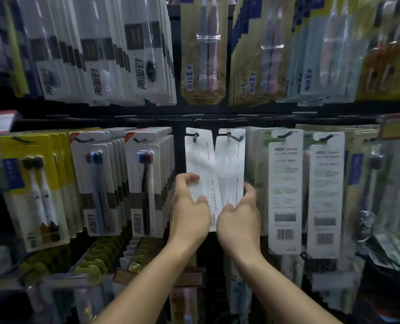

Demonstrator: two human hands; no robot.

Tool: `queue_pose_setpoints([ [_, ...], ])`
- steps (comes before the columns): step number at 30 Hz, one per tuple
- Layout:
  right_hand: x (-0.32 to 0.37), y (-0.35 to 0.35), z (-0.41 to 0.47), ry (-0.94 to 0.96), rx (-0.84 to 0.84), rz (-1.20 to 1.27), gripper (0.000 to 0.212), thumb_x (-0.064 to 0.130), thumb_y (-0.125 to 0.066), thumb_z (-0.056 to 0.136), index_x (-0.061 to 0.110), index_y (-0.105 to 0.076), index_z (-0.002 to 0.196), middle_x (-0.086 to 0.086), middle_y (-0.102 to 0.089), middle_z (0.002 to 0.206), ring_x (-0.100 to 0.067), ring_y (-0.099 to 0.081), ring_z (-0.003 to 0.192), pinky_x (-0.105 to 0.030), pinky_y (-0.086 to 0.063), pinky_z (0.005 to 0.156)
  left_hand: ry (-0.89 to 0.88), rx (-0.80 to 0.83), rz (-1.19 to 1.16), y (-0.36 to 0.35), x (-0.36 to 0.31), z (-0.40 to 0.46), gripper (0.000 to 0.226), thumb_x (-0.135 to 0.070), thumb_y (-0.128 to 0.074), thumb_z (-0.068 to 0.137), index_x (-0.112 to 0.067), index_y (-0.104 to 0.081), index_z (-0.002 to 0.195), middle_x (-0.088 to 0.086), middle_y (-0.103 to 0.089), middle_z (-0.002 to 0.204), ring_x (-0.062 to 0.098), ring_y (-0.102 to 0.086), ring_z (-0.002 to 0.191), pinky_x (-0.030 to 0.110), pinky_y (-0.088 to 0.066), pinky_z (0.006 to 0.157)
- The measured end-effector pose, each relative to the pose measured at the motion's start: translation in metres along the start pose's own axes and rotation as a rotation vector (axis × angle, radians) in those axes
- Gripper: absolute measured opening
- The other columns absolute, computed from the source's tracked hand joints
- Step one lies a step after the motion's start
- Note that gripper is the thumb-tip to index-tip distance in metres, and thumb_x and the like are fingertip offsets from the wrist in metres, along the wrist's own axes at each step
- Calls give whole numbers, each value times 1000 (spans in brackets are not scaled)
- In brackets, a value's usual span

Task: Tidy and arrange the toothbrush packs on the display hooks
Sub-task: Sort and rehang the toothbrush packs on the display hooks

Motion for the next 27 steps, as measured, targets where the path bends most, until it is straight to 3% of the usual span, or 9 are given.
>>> queue_pose_setpoints([
  [3,2,12,-10,10,10,-2,53,10,-50,100,26,-33,147,6,-62,111,-20,-64,98,-41,-58,82,-5,-4,-27,6,-7,-13,40,4,-53,99,-29,-49,121,-11,-57,117,3,-59,100,7,-48,61],
  [7,7,24,-23,25,10,-5,52,14,-51,99,28,-34,146,6,-63,114,-18,-66,98,-46,-60,82,7,-19,-28,13,-11,-26,45,2,-54,95,-39,-51,112,-11,-58,117,16,-64,103,25,-54,70],
  [11,10,35,-36,29,14,-6,50,14,-50,99,26,-36,145,3,-64,121,-20,-65,102,-46,-59,85,-11,-14,-42,20,-22,-41,42,4,-53,96,-33,-52,116,-8,-57,118,14,-63,80,17,-46,52],
  [16,15,46,-49,36,19,6,49,12,-50,98,27,-37,143,5,-64,118,-20,-65,101,-47,-59,87,9,10,-55,26,-30,-55,42,4,-51,97,-32,-51,119,-1,-58,123,20,-64,79,18,-46,49],
  [20,18,52,-58,37,36,21,50,13,-50,97,30,-37,142,9,-65,110,-17,-68,93,-48,-61,78,15,17,-47,32,-38,-67,40,2,-51,99,-30,-50,123,1,-58,123,15,-59,68,17,-43,47],
  [27,22,61,-74,48,50,37,52,14,-51,97,30,-37,145,8,-64,120,-17,-68,102,-46,-61,85,16,-2,-33,44,-46,-83,40,2,-52,99,-31,-50,121,-1,-59,117,19,-65,78,20,-48,49],
])
Point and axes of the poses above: each hand's wrist, its own z-axis towards the middle knuckle, its own y-axis out of the back of the hand, x = y × z, the point moved 10 cm from there along z, towards the middle knuckle
